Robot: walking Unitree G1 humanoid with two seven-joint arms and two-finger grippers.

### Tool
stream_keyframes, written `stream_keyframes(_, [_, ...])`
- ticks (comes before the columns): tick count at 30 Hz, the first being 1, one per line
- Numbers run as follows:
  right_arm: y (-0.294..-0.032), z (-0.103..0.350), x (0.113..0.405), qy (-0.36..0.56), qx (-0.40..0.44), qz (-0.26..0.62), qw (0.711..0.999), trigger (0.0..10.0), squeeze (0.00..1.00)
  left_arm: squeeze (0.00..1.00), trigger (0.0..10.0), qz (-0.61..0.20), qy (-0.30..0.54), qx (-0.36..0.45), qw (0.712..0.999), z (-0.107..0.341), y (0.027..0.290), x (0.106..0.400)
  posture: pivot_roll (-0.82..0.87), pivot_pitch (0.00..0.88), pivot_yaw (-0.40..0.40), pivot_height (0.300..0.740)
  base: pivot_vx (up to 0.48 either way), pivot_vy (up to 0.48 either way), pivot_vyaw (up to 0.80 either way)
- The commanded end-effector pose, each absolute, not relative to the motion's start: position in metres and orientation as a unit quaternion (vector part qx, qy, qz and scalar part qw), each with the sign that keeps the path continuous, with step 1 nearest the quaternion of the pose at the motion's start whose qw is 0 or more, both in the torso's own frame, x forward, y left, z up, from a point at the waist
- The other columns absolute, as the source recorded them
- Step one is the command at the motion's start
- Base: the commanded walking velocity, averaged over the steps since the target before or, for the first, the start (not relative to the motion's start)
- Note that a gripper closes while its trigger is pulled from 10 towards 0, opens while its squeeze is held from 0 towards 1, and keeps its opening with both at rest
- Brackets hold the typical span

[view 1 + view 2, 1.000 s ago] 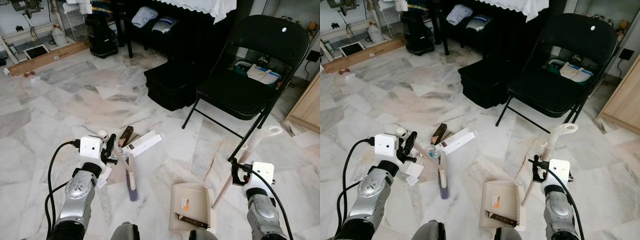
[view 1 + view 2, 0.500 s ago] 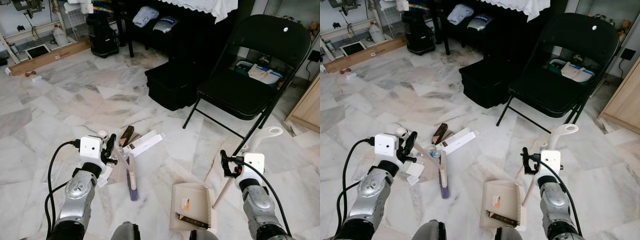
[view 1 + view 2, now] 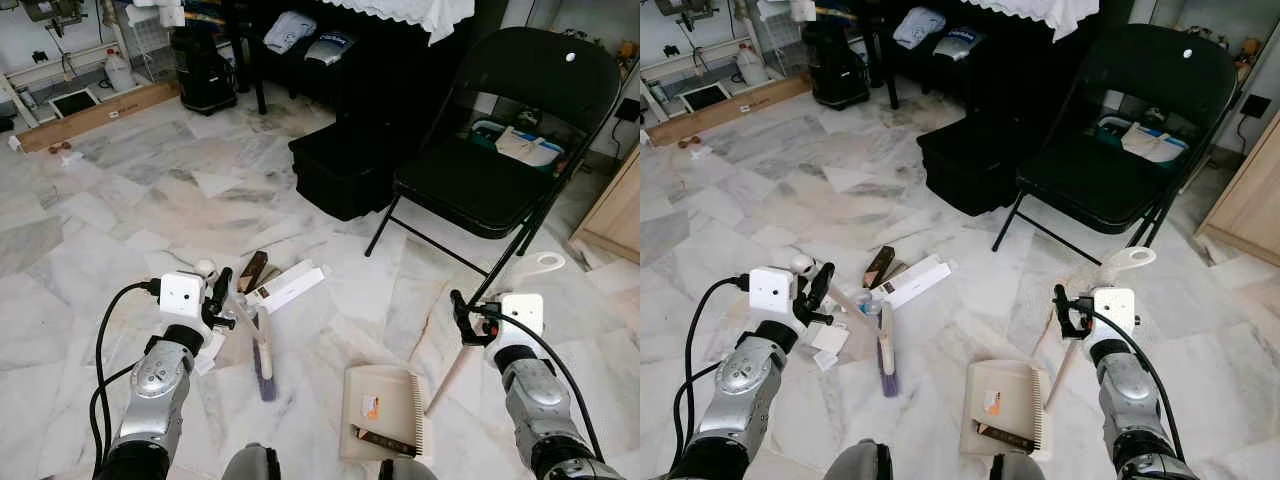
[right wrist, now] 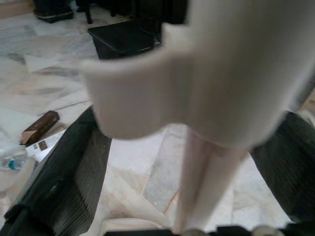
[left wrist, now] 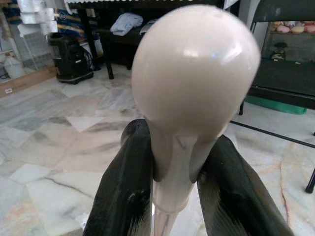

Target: Sweep floor

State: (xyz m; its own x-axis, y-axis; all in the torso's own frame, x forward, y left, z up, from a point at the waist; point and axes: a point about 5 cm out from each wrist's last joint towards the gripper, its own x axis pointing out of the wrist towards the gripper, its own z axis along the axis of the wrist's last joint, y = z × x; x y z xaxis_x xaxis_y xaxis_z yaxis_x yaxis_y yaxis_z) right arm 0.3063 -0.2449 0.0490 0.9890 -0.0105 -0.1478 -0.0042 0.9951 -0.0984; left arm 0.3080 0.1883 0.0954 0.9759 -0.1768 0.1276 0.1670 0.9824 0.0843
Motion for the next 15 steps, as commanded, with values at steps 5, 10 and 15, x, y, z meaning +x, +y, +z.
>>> stream_keyframes(5, [-0.2422, 0.0451, 0.3053, 0.091, -0.051, 0.023, 0.994, 6.4, 0.00, 0.00, 10.0, -0.084, -0.037, 0.037, 0.995, 0.0844, 0.1924, 0.3038, 0.02, 0.105, 0.035, 0.645, 0.000, 0.000, 0.00])
stream_keyframes(10, [-0.2401, 0.0444, 0.3048, 0.089, -0.051, 0.029, 0.994, 0.0, 0.00, 0.00, 10.0, -0.085, -0.037, 0.036, 0.995, 0.0848, 0.1916, 0.3045, 0.02, 0.106, 0.036, 0.645, 0.000, 0.000, 0.00])
stream_keyframes(15, [-0.2396, 0.0442, 0.3046, 0.090, -0.050, 0.033, 0.994, 0.0, 0.00, 0.00, 10.0, -0.085, -0.037, 0.036, 0.995, 0.0848, 0.1914, 0.3046, 0.02, 0.107, 0.034, 0.645, 0.000, 0.000, 0.00])
